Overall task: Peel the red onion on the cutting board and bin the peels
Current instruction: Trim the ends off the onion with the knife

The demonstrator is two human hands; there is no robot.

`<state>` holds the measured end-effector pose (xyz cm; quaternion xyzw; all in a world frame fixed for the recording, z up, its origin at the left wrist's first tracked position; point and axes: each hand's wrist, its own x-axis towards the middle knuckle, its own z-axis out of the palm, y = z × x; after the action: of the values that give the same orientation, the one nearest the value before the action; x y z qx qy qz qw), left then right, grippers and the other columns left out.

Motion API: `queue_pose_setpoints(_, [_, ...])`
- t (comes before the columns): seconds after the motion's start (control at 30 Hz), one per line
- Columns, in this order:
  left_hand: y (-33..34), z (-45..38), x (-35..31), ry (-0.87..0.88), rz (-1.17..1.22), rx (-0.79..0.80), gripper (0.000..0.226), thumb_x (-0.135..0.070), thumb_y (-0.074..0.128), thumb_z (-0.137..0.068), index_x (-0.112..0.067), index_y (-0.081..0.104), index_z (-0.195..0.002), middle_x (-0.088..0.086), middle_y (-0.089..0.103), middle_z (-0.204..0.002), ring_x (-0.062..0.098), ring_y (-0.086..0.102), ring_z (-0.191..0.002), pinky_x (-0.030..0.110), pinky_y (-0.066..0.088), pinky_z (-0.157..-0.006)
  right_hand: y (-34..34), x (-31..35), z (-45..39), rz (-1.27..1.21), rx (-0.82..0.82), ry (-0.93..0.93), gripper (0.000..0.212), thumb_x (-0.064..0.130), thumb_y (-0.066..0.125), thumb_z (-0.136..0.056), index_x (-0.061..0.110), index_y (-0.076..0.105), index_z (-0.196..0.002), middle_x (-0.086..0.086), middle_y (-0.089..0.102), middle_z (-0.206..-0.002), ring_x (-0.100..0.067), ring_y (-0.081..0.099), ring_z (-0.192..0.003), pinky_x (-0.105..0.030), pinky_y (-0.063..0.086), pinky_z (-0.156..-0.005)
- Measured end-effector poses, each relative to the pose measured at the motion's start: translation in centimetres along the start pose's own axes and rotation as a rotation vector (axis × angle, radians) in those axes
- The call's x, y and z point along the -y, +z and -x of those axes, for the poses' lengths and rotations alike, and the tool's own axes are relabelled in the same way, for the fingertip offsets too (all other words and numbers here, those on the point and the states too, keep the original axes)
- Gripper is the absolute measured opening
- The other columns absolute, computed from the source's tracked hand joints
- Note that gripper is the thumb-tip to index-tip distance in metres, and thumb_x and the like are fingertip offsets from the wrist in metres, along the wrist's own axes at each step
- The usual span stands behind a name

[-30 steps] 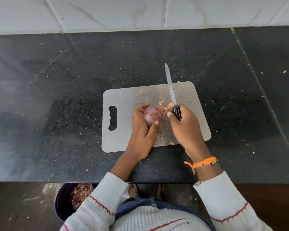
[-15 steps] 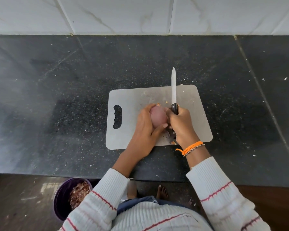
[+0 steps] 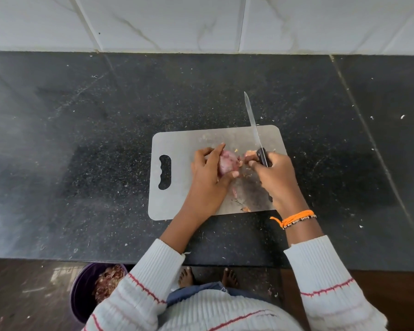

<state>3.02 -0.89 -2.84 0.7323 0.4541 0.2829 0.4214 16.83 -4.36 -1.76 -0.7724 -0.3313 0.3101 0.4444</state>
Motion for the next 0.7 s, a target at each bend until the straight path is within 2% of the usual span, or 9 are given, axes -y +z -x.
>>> queue_pose_setpoints(0.1, [-1.2,-0.4,-0.3,-0.044,0.08,0.047,0.059,-0.009,0.067,-0.083,-0.013,0.04,-0.135,0.0,0.039,-0.122,0.015,0.042,-0.119,0.02,0.034,-0.102,0.0,0.7,0.4,-0.058,-0.009,0.003,0.02,0.009,0.058,-0.087,0.026,0.066,-0.08,0.005,0.065,-0.078,-0.004,0.055,-0.065,-0.017,0.04,-0.052])
queue_pose_setpoints(0.17, [-2.2,-0.7,-0.2,0.004,0.065,0.122,0.049,-0.004,0.061,-0.085,-0.012,0.044,-0.13,0.003,0.048,-0.127,0.02,0.045,-0.122,0.03,0.036,-0.105,0.1,1.0,0.7,-0.117,0.032,-0.003,0.02,0.006,0.057,-0.088,0.022,0.069,-0.088,0.007,0.067,-0.081,-0.002,0.059,-0.068,-0.012,0.044,-0.051])
queue_pose_setpoints(0.23, [-3.1,-0.9,0.3,0.088,-0.012,0.193,0.047,0.0,0.051,-0.086,-0.013,0.048,-0.131,0.005,0.046,-0.136,0.023,0.038,-0.129,0.039,0.027,-0.111,0.1,1.2,1.1,-0.143,0.099,0.002,0.019,0.004,0.056,-0.088,0.016,0.069,-0.094,0.006,0.063,-0.071,0.002,0.054,-0.055,-0.009,0.039,-0.045])
queue_pose_setpoints(0.3, [-3.6,-0.9,0.4,0.103,-0.031,0.192,0.051,0.003,0.042,-0.086,-0.016,0.048,-0.133,0.007,0.035,-0.144,0.019,0.026,-0.137,0.035,0.019,-0.113,0.1,1.1,1.6,-0.154,0.145,0.019,0.018,0.001,0.055,-0.088,0.011,0.068,-0.094,0.005,0.057,-0.062,0.004,0.046,-0.042,-0.01,0.034,-0.04])
queue_pose_setpoints(0.37, [-3.5,-0.6,0.4,0.058,0.105,0.137,0.052,0.002,0.035,-0.085,-0.015,0.05,-0.132,0.008,0.036,-0.142,0.016,0.028,-0.136,0.025,0.023,-0.111,0.2,1.0,2.2,-0.17,0.159,0.047,0.016,0.002,0.056,-0.088,0.012,0.068,-0.094,0.006,0.056,-0.062,0.004,0.045,-0.039,-0.01,0.033,-0.039])
queue_pose_setpoints(0.47, [-2.5,-0.4,0.3,-0.057,0.284,0.102,0.042,-0.011,0.034,-0.094,-0.016,0.049,-0.132,0.001,0.044,-0.128,0.014,0.039,-0.126,0.026,0.028,-0.11,0.4,0.9,3.5,-0.239,0.185,0.109,0.013,0.006,0.056,-0.089,0.009,0.068,-0.094,0.003,0.047,-0.055,0.0,0.038,-0.035,-0.015,0.031,-0.037])
queue_pose_setpoints(0.57, [-1.1,-0.1,0.9,0.052,0.137,0.045,0.047,-0.029,0.031,-0.094,-0.019,0.037,-0.139,-0.003,0.041,-0.124,0.009,0.037,-0.123,0.02,0.025,-0.108,0.7,1.1,4.7,-0.315,0.255,0.163,0.01,0.011,0.053,-0.093,0.009,0.062,-0.089,0.001,0.039,-0.054,-0.004,0.034,-0.037,-0.017,0.03,-0.037])
queue_pose_setpoints(0.7, [0.1,0.3,1.6,0.127,0.026,-0.078,0.049,-0.038,0.028,-0.096,-0.009,0.036,-0.135,-0.004,0.039,-0.121,0.009,0.038,-0.119,0.009,0.023,-0.103,0.9,0.8,5.9,-0.362,0.272,0.237,0.02,0.02,0.042,-0.098,0.015,0.052,-0.082,-0.003,0.046,-0.066,-0.005,0.038,-0.04,-0.018,0.032,-0.038])
